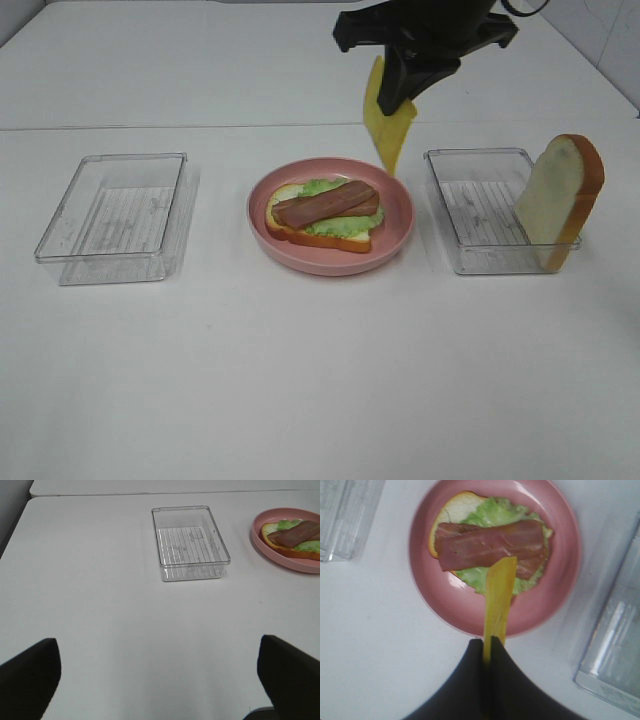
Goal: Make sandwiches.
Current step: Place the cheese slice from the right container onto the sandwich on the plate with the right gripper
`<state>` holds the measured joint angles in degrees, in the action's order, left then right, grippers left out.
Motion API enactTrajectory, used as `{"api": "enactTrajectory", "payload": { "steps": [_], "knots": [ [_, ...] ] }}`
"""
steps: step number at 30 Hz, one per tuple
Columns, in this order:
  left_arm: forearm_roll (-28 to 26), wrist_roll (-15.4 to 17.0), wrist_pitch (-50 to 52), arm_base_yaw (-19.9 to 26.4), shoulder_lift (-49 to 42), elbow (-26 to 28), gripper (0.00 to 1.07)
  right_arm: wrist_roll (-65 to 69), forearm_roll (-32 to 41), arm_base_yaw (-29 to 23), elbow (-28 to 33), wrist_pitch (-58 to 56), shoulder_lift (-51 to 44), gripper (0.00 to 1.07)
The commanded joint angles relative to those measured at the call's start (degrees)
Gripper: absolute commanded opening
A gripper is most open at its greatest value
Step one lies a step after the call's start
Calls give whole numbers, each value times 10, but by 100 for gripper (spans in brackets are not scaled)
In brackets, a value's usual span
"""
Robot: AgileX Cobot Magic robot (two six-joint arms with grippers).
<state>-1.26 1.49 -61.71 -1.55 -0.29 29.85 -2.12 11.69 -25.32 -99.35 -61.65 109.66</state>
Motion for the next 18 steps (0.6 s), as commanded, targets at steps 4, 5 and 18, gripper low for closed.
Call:
{"api": "enactTrajectory", "payload": {
  "steps": [4,5,18],
  "knots": [
    [-1,-1,2,1,-3,-1,100,-2,30,-39,-2,55,22,0],
    [-1,-1,2,1,-3,-1,100,-2,30,-39,-2,55,22,0],
    [0,-1,2,1,-3,-1,100,-71,150,-52,-2,116,96,0]
  ]
}}
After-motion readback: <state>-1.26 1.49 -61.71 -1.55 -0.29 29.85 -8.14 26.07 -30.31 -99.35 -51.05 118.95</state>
